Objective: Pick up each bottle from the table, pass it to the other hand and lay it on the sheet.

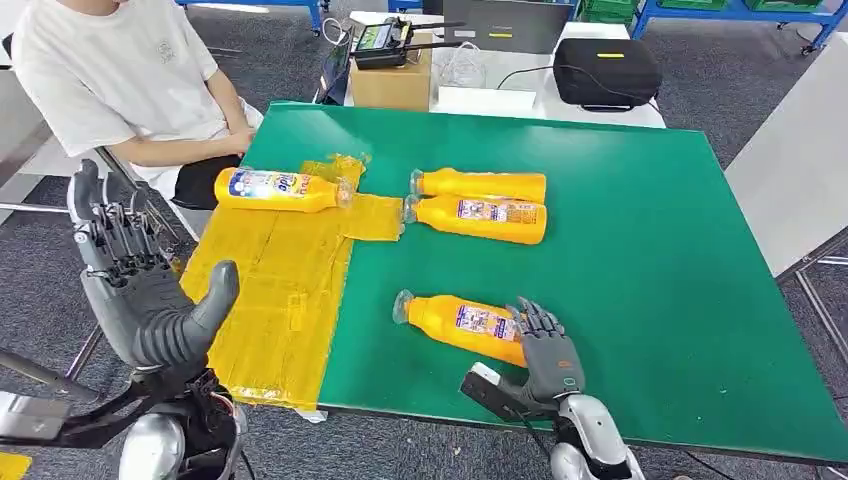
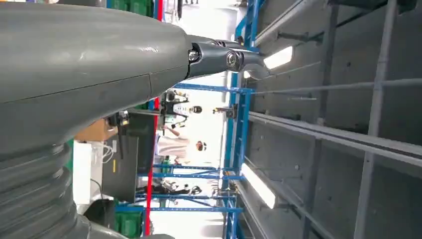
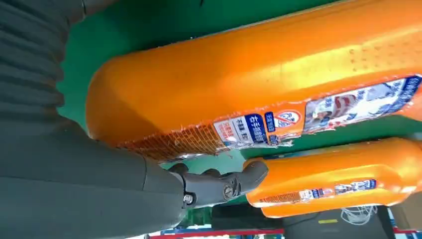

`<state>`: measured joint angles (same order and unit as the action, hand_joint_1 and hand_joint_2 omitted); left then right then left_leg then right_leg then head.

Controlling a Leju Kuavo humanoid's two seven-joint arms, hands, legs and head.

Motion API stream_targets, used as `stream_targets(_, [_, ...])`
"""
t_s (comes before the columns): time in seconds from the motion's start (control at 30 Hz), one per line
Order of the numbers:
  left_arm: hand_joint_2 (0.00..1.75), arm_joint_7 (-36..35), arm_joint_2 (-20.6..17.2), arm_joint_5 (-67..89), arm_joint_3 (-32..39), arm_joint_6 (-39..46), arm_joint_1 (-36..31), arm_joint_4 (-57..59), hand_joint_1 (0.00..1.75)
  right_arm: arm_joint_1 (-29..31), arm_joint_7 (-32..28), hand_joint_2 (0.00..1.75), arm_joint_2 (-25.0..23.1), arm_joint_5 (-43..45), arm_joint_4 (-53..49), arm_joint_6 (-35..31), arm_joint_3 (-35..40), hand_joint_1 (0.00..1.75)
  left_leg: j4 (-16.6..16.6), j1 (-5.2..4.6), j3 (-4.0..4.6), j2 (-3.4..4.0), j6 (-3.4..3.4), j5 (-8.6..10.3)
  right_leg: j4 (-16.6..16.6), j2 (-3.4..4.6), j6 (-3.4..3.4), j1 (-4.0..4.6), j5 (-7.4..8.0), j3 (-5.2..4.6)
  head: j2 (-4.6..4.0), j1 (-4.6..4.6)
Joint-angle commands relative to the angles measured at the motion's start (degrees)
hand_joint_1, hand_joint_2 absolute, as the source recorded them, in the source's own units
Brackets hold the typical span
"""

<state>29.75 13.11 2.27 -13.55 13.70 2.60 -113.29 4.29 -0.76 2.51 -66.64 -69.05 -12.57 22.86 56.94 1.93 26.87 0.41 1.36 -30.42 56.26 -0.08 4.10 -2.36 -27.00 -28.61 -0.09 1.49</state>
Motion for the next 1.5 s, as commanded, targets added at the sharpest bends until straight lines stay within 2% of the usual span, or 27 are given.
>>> stream_targets(0.03, [1.75,-0.2,-0.9,-0.1,-0.5,0.2,-2.4,4.9,0.0,2.7,-0.1,1.75,-0.6,0.3,7.0,0.5,-1.6,0.0,-0.1,-0.01,-0.07,-0.06,-0.1,0.01,-0.1,-0.04,-0.13,0.01,0.0,0.09,0.0,0.0])
stream_targets(0.3, [1.75,-1.1,-1.8,-0.3,-1.7,0.8,-4.5,6.2,0.0,9.9,-2.0,1.75,-2.1,1.1,14.2,-0.6,-1.2,0.0,-0.1,-0.02,-0.06,0.03,-0.11,0.03,-0.1,0.06,-0.16,0.01,0.05,0.04,0.0,0.02])
stream_targets(0.53, [1.75,-1.7,-1.9,-1.3,-1.1,0.4,-4.3,5.7,0.0,12.5,-0.7,1.75,-2.8,0.2,16.6,0.9,0.7,0.0,-0.1,0.01,-0.07,0.09,-0.16,0.07,-0.1,0.11,-0.4,0.09,0.19,0.0,0.0,0.0])
stream_targets(0.57, [1.75,-1.8,-2.0,-1.2,-1.1,0.4,-4.5,5.7,0.0,13.1,-0.3,1.75,-2.8,0.8,17.5,2.0,0.7,0.05,-0.1,0.02,-0.05,0.06,-0.16,0.06,-0.1,0.08,-0.38,0.09,0.18,0.0,0.0,0.0])
stream_targets(0.6, [1.75,-1.9,-2.0,-1.2,-1.0,0.5,-4.7,5.9,0.0,13.8,-0.2,1.75,-2.9,2.3,18.7,3.5,0.5,1.54,-0.1,-0.01,-0.07,0.07,-0.13,0.04,-0.1,0.08,-0.32,0.05,0.14,0.02,0.0,0.0])
stream_targets(0.63, [1.75,-2.0,-2.1,-1.1,-1.1,0.4,-4.9,6.0,0.0,14.0,-0.1,1.75,-3.0,2.7,19.1,3.8,0.4,1.75,-0.1,0.02,-0.05,0.06,-0.17,0.07,-0.1,0.08,-0.38,0.09,0.19,0.01,0.0,0.0])
stream_targets(0.8, [1.75,-4.9,-2.6,-0.8,-1.5,-0.1,-6.0,8.2,0.0,16.1,0.4,1.75,-3.1,5.7,24.6,6.7,0.6,1.75,-0.1,0.0,-0.1,0.01,-0.12,0.07,-0.1,0.02,-0.33,0.06,0.16,0.08,0.0,0.0])
stream_targets(1.07, [1.75,-5.2,-2.7,-0.7,-1.8,0.0,-6.3,9.1,0.0,16.0,0.0,1.75,-3.2,7.3,25.5,7.0,0.2,1.75,-0.1,0.05,-0.29,-0.04,-0.14,0.1,-0.2,-0.05,-0.39,0.12,0.18,0.24,0.0,0.0])
stream_targets(1.17, [1.75,-5.9,-2.8,-0.8,-2.2,0.3,-7.2,10.5,0.0,15.6,-3.9,1.75,-3.7,13.5,26.8,9.7,-1.9,1.75,-0.1,0.05,-0.29,-0.03,-0.14,0.1,-0.2,-0.05,-0.38,0.12,0.19,0.25,0.0,0.0])
stream_targets(1.27, [1.75,-9.4,-4.1,-2.3,-4.5,-0.4,-9.6,15.7,0.0,12.6,-12.8,1.75,-3.6,28.3,26.8,17.6,-7.2,1.75,-0.2,0.05,-0.33,-0.21,-0.18,0.19,-0.3,-0.23,-0.42,0.13,0.23,0.37,0.0,0.0])
stream_targets(1.37, [1.75,-10.4,-4.6,-2.3,-5.4,-0.2,-10.2,18.3,0.0,11.4,-13.0,1.75,-2.4,29.4,26.6,14.5,-6.8,1.75,-0.2,0.05,-0.64,-0.14,-0.11,0.1,-0.3,-0.17,-0.33,0.11,0.14,0.54,0.0,0.0])
stream_targets(1.5, [1.75,-10.4,-4.9,-2.2,-5.5,-0.2,-9.9,18.2,0.0,11.3,-13.3,1.75,-2.7,30.0,26.3,14.5,-7.0,1.75,-0.1,0.06,-0.6,-0.05,-0.13,0.09,-0.3,-0.07,-0.36,0.13,0.17,0.5,0.0,0.0])
